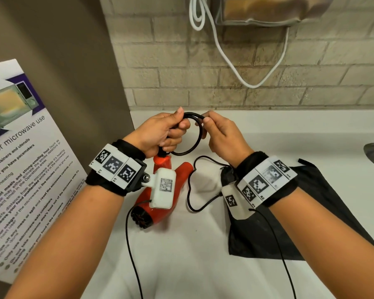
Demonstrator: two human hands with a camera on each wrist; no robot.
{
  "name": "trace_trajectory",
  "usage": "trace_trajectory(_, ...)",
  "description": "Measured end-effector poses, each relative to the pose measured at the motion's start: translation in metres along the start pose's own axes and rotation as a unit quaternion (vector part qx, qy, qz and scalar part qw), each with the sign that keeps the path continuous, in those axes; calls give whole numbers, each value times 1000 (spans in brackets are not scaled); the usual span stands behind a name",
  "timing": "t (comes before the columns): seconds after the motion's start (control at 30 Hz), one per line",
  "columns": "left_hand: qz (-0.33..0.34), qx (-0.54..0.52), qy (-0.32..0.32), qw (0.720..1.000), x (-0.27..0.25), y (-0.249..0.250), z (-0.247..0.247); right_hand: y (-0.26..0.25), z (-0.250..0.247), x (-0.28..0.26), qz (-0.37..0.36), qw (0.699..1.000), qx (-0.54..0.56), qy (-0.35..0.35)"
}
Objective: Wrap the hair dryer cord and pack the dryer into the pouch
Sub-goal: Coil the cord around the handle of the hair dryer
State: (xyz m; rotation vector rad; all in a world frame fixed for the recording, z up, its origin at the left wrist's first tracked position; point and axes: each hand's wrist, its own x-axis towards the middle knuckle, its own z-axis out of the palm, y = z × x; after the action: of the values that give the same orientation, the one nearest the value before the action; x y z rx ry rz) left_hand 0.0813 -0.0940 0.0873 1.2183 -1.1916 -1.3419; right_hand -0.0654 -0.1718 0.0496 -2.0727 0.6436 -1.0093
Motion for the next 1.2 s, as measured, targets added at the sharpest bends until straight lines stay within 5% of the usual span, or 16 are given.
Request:
trace_trajectory(0.13,0,-44,-10,999,0,-1,-3,16,7,-15,26,999,-16,8)
trace_trajectory(0.43,22,-81,24,996,2,-3,-8,-5,38,-37,90,967,-178,-156)
trace_trajectory(0.73,69,-109,96,987,3,-5,-23,-4,40,-64,55,921,-340,-181)
trace_trajectory(1.07,120,-86,142,979,-1,-7,-10,-29,45,-63,-76,888,-420,-171)
trace_trajectory(1.2,127,-64,115,983,-4,-8,-5,-30,39,-51,-187,888,-415,-72)
